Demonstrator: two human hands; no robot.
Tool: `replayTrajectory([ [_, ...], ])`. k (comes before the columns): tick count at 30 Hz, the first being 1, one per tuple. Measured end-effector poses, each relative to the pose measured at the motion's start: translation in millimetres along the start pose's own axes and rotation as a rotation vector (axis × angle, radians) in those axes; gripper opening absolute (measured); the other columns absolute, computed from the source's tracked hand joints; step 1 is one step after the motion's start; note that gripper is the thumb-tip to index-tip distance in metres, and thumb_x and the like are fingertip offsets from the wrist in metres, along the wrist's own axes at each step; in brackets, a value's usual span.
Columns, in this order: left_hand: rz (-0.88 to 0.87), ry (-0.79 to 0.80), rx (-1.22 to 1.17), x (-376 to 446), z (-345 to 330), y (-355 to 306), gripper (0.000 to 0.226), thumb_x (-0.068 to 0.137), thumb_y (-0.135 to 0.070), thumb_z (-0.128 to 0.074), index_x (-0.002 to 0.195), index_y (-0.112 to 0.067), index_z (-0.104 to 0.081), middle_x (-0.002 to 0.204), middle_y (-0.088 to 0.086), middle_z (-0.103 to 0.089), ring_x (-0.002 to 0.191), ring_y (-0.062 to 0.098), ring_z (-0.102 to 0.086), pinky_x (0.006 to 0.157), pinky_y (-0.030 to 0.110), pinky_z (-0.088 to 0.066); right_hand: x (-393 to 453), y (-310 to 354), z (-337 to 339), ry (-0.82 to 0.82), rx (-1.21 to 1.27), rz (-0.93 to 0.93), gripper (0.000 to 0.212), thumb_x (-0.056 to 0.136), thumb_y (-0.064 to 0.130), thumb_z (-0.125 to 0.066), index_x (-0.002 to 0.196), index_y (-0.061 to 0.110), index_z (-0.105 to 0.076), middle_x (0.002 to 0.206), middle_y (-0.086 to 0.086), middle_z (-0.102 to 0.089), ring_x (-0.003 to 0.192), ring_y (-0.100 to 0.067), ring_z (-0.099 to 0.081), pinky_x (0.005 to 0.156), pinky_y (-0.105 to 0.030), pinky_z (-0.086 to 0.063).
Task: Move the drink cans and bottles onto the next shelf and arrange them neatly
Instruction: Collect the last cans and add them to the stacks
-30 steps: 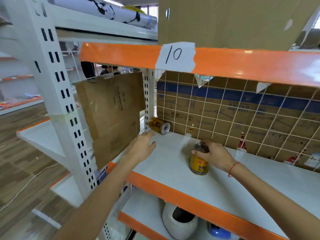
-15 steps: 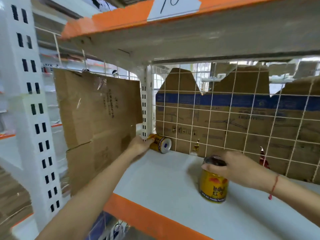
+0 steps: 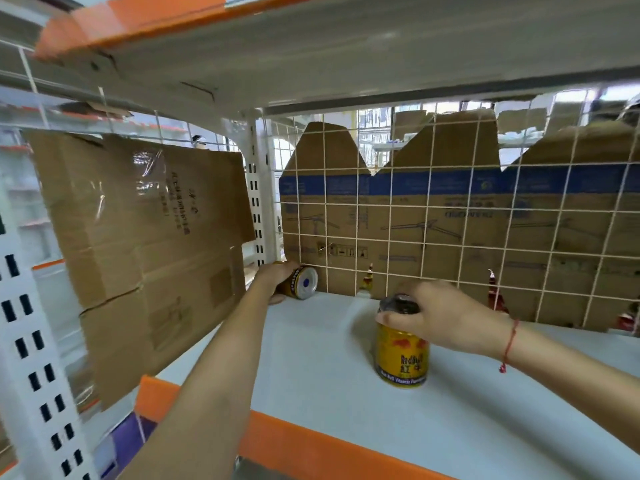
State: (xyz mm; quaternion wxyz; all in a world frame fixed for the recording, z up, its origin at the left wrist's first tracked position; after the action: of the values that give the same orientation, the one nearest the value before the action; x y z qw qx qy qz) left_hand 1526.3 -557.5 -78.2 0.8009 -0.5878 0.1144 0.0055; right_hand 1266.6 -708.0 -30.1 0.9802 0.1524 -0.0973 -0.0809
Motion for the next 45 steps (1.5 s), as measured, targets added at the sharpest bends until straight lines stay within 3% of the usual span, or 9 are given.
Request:
replayTrajectory([
  [5, 0.015, 0.03, -0.147, 1.7, 2.1, -2.1, 0.084, 0.075, -0.03, -0.078, 0.141, -0.011, -0.03, 0.104, 0.013, -0.057, 0.094, 0.026, -0.059, 0.071, 0.037, -0.056, -1.3, 0.4, -0.3, -0.037, -0.014, 0.03, 0.045, 0.084, 0.058, -0.053, 0.102, 0.017, -0.065, 0.098, -0.005, -0.068, 0.091, -0.02, -0.062, 0.079, -0.039, -0.054],
  [9, -0.014, 0.057, -0.156, -7.3, -1.8, -2.9, 0.065, 0.081, -0.024, -0.074, 0.131, -0.007, -0.036, 0.087, 0.011, -0.052, 0.092, 0.027, -0.055, 0.08, 0.038, -0.051, -2.7, 3.0, 1.4, -0.033, -0.031, 0.027, 0.044, 0.087, 0.055, -0.052, 0.105, 0.017, -0.064, 0.1, -0.006, -0.067, 0.092, -0.021, -0.062, 0.08, -0.039, -0.054],
  [14, -0.032, 0.109, -0.431, -13.3, -16.6, -2.4, 0.063, 0.081, -0.011, -0.073, 0.132, -0.007, -0.037, 0.125, 0.017, -0.054, 0.101, 0.031, -0.057, 0.08, 0.048, -0.051, -4.5, 3.3, 0.0, -0.032, -0.024, 0.013, 0.044, 0.087, 0.056, -0.051, 0.105, 0.017, -0.063, 0.099, -0.005, -0.067, 0.089, -0.02, -0.063, 0.077, -0.038, -0.055],
  [18, -0.163, 0.134, -0.266, -26.4, -14.9, -11.4, 0.074, 0.076, -0.01, -0.078, 0.133, -0.015, -0.031, 0.11, 0.012, -0.051, 0.092, 0.027, -0.057, 0.078, 0.042, -0.054, -5.0, 3.2, 1.0, -0.005, -0.013, 0.029, 0.046, 0.082, 0.055, -0.06, 0.108, 0.017, -0.061, 0.102, -0.003, -0.066, 0.092, -0.019, -0.062, 0.077, -0.036, -0.055],
  [23, -0.315, 0.436, 0.227, -42.2, -3.9, -28.4, 0.074, 0.069, -0.018, -0.082, 0.131, -0.02, -0.042, 0.129, 0.01, -0.053, 0.112, 0.026, -0.055, 0.09, 0.037, -0.053, -5.9, -1.6, 3.5, 0.18, 0.097, 0.04, 0.053, 0.074, 0.033, -0.078, 0.119, 0.018, -0.055, 0.113, 0.002, -0.063, 0.1, -0.016, -0.06, 0.077, -0.024, -0.052],
  [28, -0.488, 0.63, 0.538, -75.7, -12.9, -26.6, 0.071, 0.071, -0.016, -0.081, 0.129, -0.029, -0.043, 0.13, 0.001, -0.048, 0.117, 0.022, -0.05, 0.098, 0.04, -0.047, -7.0, -2.0, 8.5, 0.155, 0.146, 0.054, 0.054, 0.072, 0.027, -0.081, 0.119, 0.017, -0.057, 0.113, 0.001, -0.063, 0.101, -0.017, -0.059, 0.08, -0.025, -0.051],
  [33, -0.509, 0.713, 0.413, -92.7, -12.8, -10.8, 0.071, 0.069, -0.008, -0.082, 0.123, -0.035, -0.046, 0.13, -0.003, -0.05, 0.119, 0.018, -0.05, 0.102, 0.038, -0.045, -6.0, -5.5, 6.5, 0.145, 0.196, 0.04, 0.061, 0.07, 0.017, -0.082, 0.123, 0.017, -0.053, 0.114, 0.0, -0.061, 0.105, -0.018, -0.057, 0.088, -0.03, -0.049],
  [38, -0.527, 0.675, 0.413, -115.0, -16.2, -6.9, 0.069, 0.067, -0.018, -0.085, 0.122, -0.032, -0.044, 0.123, -0.003, -0.054, 0.113, 0.018, -0.054, 0.09, 0.031, -0.049, -6.9, -13.3, -1.0, 0.222, 0.286, -0.018, 0.083, 0.068, -0.001, -0.079, 0.136, 0.017, -0.036, 0.127, -0.006, -0.052, 0.115, -0.023, -0.051, 0.093, -0.035, -0.048],
  [45, -0.501, 0.779, 0.482, -141.1, -15.5, -6.6, 0.076, 0.066, -0.015, -0.086, 0.125, -0.031, -0.041, 0.124, -0.005, -0.053, 0.115, 0.013, -0.053, 0.096, 0.031, -0.048, -18.6, -14.2, 5.0, 0.248, 0.34, -0.035, 0.074, 0.062, -0.002, -0.081, 0.122, 0.02, -0.045, 0.121, -0.006, -0.057, 0.113, -0.024, -0.054, 0.095, -0.039, -0.047],
])
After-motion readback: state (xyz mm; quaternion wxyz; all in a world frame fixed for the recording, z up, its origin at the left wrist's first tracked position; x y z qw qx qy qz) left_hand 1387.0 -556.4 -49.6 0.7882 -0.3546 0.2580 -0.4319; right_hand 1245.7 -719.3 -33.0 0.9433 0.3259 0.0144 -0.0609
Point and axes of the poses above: each hand's wrist, its own x-axis towards the middle knuckle, its own z-axis out of the back of the hand, y = z × x, the point moved 4 cm from there along x, towards the middle knuckle
